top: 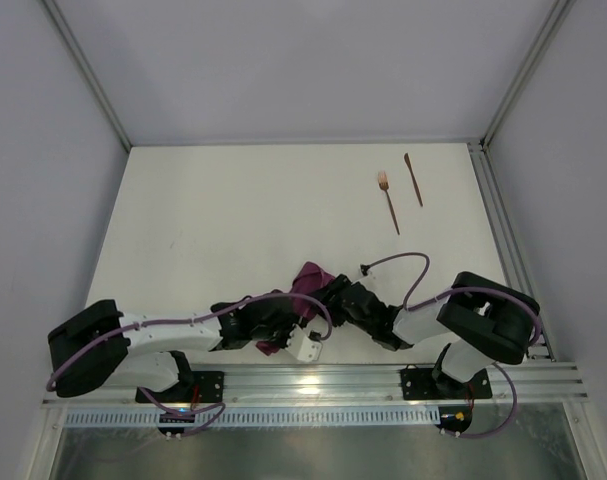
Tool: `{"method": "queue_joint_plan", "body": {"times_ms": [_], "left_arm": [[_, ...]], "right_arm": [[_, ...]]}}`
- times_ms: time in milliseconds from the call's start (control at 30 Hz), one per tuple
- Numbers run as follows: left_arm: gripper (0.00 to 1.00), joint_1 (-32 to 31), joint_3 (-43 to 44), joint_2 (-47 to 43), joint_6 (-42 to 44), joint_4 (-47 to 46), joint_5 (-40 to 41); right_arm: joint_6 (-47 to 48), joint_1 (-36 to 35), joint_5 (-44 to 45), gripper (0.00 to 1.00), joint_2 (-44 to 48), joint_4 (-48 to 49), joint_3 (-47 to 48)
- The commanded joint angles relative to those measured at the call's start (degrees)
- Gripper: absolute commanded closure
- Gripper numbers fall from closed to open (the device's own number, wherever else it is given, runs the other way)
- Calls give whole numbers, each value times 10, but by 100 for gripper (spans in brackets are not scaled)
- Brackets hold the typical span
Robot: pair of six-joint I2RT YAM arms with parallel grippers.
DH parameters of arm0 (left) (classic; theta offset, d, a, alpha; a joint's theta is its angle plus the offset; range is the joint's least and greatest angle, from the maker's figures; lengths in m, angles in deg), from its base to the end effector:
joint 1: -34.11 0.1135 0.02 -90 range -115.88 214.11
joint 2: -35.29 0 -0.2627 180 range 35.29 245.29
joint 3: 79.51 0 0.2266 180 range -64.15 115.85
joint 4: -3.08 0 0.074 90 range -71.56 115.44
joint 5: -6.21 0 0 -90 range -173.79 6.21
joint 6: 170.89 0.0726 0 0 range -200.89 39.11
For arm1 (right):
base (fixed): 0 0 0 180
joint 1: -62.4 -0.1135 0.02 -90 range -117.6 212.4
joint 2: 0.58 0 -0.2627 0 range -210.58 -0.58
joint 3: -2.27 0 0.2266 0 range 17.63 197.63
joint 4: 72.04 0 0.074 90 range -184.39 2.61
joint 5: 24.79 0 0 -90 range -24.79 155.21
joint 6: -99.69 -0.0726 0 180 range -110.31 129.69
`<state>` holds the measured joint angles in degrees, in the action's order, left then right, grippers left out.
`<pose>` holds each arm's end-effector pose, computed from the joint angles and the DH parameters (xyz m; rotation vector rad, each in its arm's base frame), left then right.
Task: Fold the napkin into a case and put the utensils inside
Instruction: Pick up the smaller rectangle-folded napkin from the center of the board.
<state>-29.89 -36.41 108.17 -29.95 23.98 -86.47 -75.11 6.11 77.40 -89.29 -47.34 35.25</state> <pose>0.0987 -0.2102 0.1387 2.0854 1.3057 -0.1571 0.1603 0.2127 0.1141 0.7181 2.2489 1.1725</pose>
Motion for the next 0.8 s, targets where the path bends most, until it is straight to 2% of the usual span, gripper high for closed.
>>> {"method": "queue_joint_plan", "body": {"times_ms": [0, 267, 333, 500, 667, 767], "left_arm": [[59, -2, -36, 8, -5, 72, -16], [59, -2, -44, 1, -13, 62, -15], [59, -1, -42, -1, -15, 61, -15], [55, -1, -31, -23, -29, 75, -22], [46, -1, 18, -63, -78, 121, -26], [43, -1, 50, -107, -91, 164, -16]], "right_arm": [[-30, -13, 42, 48, -33, -31, -13], [23, -14, 65, 71, -16, -57, 10], [31, -14, 66, 80, -16, -57, 13], [52, -14, 63, 96, -35, -2, 10], [90, -14, 62, 96, -13, -40, 27], [133, -14, 67, 96, 19, -77, 38]]}}
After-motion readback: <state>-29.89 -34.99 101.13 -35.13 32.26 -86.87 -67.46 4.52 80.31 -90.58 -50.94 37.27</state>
